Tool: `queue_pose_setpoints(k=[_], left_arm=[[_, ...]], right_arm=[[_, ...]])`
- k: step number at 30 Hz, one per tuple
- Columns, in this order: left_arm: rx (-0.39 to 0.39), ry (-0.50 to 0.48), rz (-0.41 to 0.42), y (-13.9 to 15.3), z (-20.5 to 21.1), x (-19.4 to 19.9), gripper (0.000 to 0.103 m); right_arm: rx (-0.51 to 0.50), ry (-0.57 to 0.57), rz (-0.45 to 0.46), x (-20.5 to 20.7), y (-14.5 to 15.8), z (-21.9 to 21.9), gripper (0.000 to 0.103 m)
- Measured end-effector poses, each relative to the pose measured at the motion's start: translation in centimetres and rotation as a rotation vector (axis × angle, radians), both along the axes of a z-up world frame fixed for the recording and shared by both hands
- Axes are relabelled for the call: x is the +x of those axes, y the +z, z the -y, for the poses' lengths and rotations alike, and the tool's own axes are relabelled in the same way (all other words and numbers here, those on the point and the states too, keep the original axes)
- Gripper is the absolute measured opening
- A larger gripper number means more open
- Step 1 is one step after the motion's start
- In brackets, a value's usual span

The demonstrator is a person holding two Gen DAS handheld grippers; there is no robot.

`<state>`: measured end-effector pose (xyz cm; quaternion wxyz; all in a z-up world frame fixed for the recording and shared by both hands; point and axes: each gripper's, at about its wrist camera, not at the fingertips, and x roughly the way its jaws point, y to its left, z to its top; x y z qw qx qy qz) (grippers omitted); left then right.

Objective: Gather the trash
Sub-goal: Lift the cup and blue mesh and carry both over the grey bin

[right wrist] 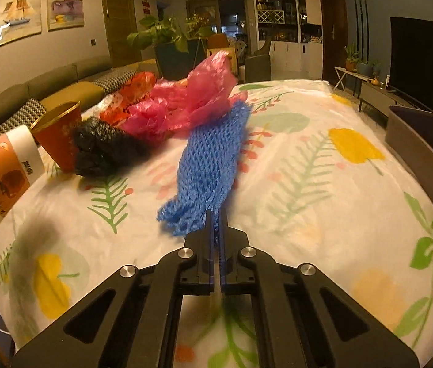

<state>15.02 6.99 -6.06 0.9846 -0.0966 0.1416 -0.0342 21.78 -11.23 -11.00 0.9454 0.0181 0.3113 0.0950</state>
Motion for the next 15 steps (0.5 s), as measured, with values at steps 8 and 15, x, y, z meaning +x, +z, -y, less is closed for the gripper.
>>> queue_pose_setpoints(k=[8, 15], left_arm=[[-0.012, -0.040, 0.005, 0.6, 1.2, -0.4, 0.002], [-0.007, -0.067, 0.004, 1.4, 2.7, -0.4, 0.002]], right_arm=[[0.032, -0.043, 0.097, -3.5, 3.1, 3.6, 0.003], [0.036, -0.077, 0.174, -6.0, 5.6, 6.0, 0.003]])
